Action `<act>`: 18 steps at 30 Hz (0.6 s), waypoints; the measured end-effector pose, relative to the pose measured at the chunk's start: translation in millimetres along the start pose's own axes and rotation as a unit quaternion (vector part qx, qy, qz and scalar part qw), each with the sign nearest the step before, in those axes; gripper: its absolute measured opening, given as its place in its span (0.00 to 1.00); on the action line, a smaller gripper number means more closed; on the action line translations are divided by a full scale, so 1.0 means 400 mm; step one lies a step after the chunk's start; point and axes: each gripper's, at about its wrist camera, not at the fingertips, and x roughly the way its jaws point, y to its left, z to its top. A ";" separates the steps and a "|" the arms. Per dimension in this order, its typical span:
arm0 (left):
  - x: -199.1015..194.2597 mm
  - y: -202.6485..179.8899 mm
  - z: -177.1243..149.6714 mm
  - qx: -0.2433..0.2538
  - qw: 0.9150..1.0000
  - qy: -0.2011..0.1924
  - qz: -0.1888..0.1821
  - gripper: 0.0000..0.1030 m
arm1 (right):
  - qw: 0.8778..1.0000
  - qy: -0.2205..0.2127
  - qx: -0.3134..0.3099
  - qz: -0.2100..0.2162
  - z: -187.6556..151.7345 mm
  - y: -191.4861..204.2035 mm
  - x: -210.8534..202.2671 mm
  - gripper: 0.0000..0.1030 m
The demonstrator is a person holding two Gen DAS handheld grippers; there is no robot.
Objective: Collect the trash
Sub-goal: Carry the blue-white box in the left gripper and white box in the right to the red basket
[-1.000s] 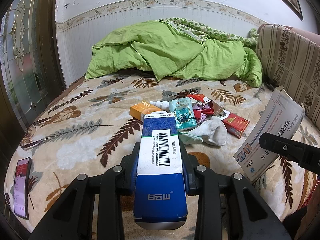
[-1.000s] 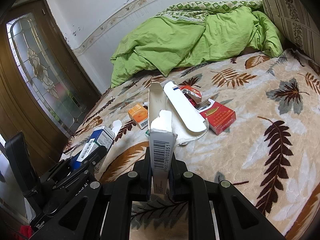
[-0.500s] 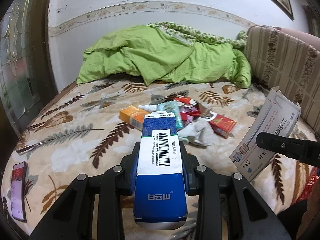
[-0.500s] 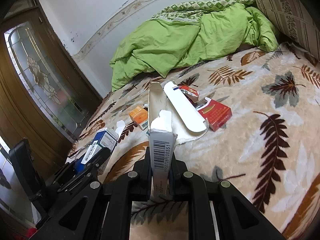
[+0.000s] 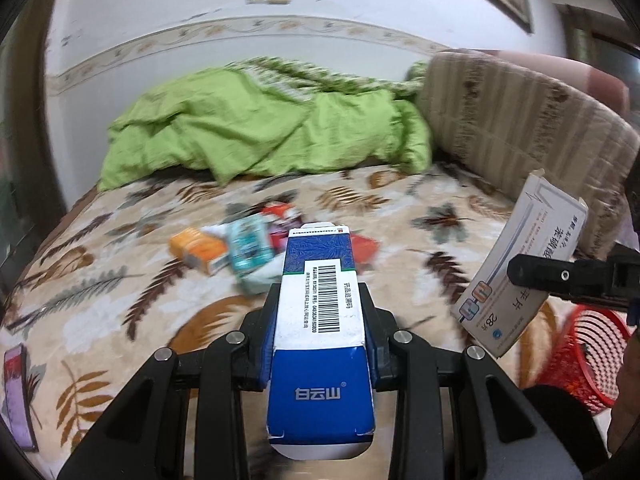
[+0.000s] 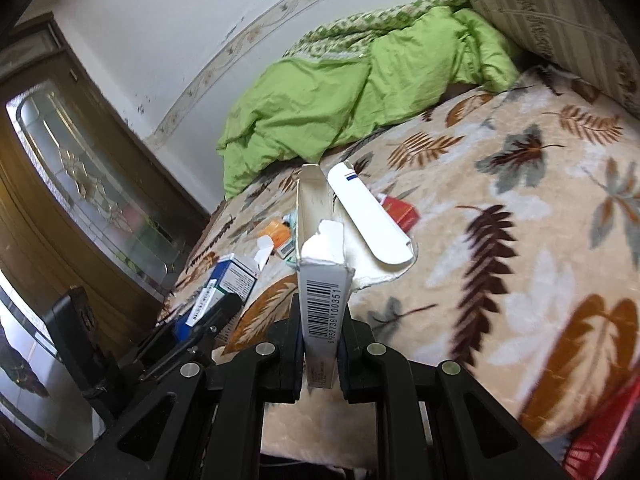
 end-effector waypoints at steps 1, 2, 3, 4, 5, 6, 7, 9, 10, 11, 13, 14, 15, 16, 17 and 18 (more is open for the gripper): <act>-0.005 -0.020 0.006 0.006 1.000 -0.002 -0.010 0.32 | 1.000 -0.004 0.001 -0.005 0.002 -0.009 -0.025 0.14; -0.010 -0.045 0.015 0.012 1.000 -0.004 -0.027 0.32 | 1.000 -0.011 0.003 -0.015 0.001 -0.021 -0.058 0.14; -0.016 -0.069 0.023 0.017 0.999 -0.005 -0.046 0.32 | 1.000 -0.016 0.004 -0.023 0.000 -0.031 -0.084 0.14; -0.020 -0.088 0.029 0.021 0.998 -0.006 -0.057 0.32 | 0.999 -0.024 0.008 -0.035 -0.004 -0.046 -0.122 0.14; -0.024 -0.116 0.037 0.028 0.997 -0.007 -0.074 0.32 | 0.998 -0.030 0.012 -0.045 -0.006 -0.062 -0.151 0.14; -0.026 -0.140 0.043 0.035 0.995 -0.006 -0.089 0.32 | 0.998 -0.037 0.017 -0.054 -0.008 -0.079 -0.181 0.14; -0.028 -0.169 0.049 0.043 0.994 -0.005 -0.105 0.32 | 0.996 -0.048 0.024 -0.070 -0.013 -0.101 -0.226 0.14; -0.033 -0.235 0.060 0.058 0.989 -0.003 -0.139 0.32 | 0.992 -0.066 0.035 -0.097 -0.020 -0.138 -0.293 0.14; -0.035 -0.263 0.063 0.063 0.986 -0.001 -0.154 0.32 | 0.989 -0.075 0.043 -0.116 -0.025 -0.160 -0.334 0.14; -0.038 -0.298 0.066 0.069 0.982 0.002 -0.173 0.32 | 0.987 -0.081 0.049 -0.130 -0.028 -0.179 -0.364 0.14; -0.044 -0.357 0.072 0.078 0.976 0.007 -0.205 0.32 | 0.981 -0.094 0.063 -0.155 -0.036 -0.213 -0.424 0.14; -0.048 -0.390 0.073 0.082 0.972 0.009 -0.221 0.32 | 0.978 -0.099 0.070 -0.170 -0.042 -0.231 -0.459 0.14; -0.053 -0.419 0.074 0.085 0.968 0.013 -0.235 0.32 | 0.975 -0.102 0.074 -0.184 -0.047 -0.244 -0.483 0.13; -0.053 -0.445 0.075 0.087 0.964 0.019 -0.249 0.32 | 0.971 -0.105 0.078 -0.199 -0.053 -0.257 -0.508 0.13; -0.053 -0.475 0.072 0.089 0.960 0.027 -0.265 0.32 | 0.969 -0.106 0.082 -0.209 -0.059 -0.268 -0.527 0.13; -0.053 -0.501 0.070 0.091 0.956 0.034 -0.277 0.32 | 0.967 -0.106 0.087 -0.216 -0.065 -0.278 -0.543 0.13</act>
